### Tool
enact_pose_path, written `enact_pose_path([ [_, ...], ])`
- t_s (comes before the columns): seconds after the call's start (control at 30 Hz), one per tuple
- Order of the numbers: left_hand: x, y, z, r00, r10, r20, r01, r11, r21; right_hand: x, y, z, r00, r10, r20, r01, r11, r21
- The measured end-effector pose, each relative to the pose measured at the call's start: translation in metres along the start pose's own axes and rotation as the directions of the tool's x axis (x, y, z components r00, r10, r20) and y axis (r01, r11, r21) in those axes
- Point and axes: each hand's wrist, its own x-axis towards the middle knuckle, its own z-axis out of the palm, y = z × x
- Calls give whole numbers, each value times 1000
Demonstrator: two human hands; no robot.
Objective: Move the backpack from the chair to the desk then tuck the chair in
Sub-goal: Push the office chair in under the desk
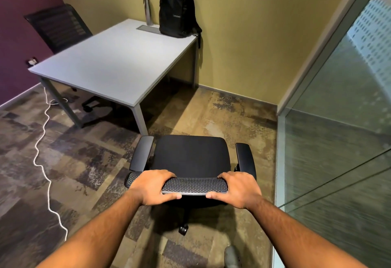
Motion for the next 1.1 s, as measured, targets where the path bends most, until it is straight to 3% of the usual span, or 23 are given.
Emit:
enact_pose_path([
  [0.3,81,6,-5,978,-146,148,150,988,-20,53,65,-14,999,-53,13,53,998,17],
  [0.73,197,54,13,957,-289,0,289,957,12,143,201,-38,972,-225,60,227,974,-21],
  [1.1,307,54,5,942,-327,-73,328,945,-1,242,289,-49,952,-302,41,304,953,-23],
])
